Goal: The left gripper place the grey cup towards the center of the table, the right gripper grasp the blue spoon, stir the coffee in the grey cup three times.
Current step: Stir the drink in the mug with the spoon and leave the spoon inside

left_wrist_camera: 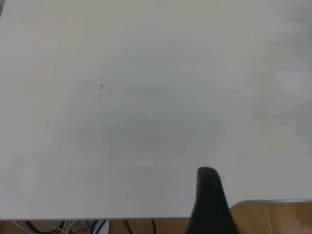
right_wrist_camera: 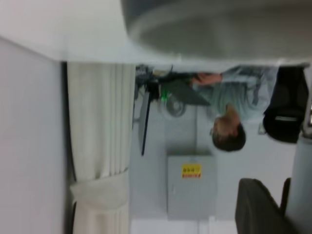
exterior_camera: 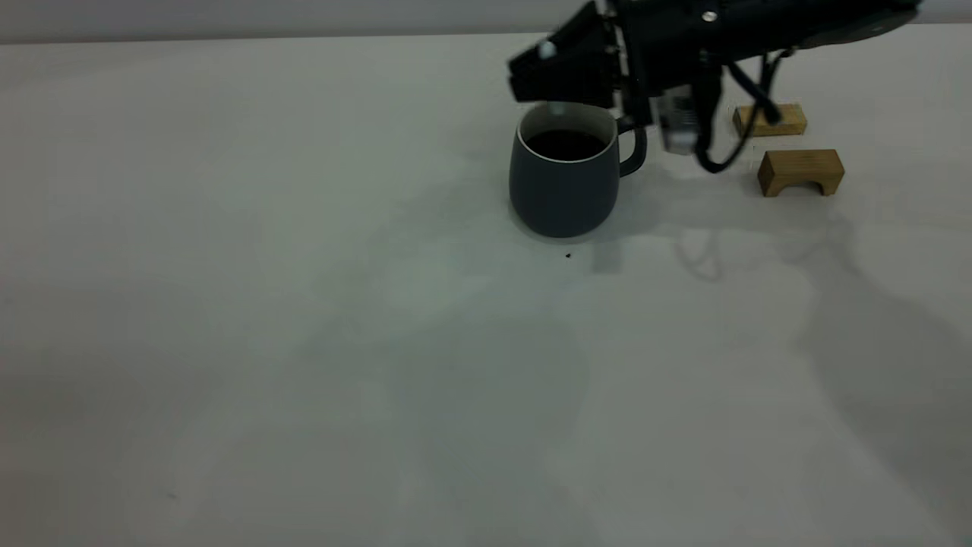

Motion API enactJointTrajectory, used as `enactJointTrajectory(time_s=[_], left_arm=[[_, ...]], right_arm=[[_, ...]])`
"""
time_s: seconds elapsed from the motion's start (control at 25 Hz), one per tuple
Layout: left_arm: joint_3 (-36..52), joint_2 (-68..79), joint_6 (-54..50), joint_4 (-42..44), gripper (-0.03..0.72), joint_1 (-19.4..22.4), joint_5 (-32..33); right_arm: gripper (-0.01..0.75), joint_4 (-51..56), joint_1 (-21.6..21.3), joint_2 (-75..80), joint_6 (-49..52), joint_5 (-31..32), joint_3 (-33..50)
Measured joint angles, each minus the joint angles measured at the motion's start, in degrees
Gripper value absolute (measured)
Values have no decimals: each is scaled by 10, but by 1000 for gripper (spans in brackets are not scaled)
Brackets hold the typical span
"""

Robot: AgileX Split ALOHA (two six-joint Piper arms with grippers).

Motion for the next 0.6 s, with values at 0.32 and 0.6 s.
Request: enactJointTrajectory(time_s=[0.32,0.6], left_arm=[[0,0,0,0,585,0,0],[0,0,0,0,585,0,0]], right_arm=[[122,86,1,0,-14,1,0],[122,11,-26,0,-28,1,0]])
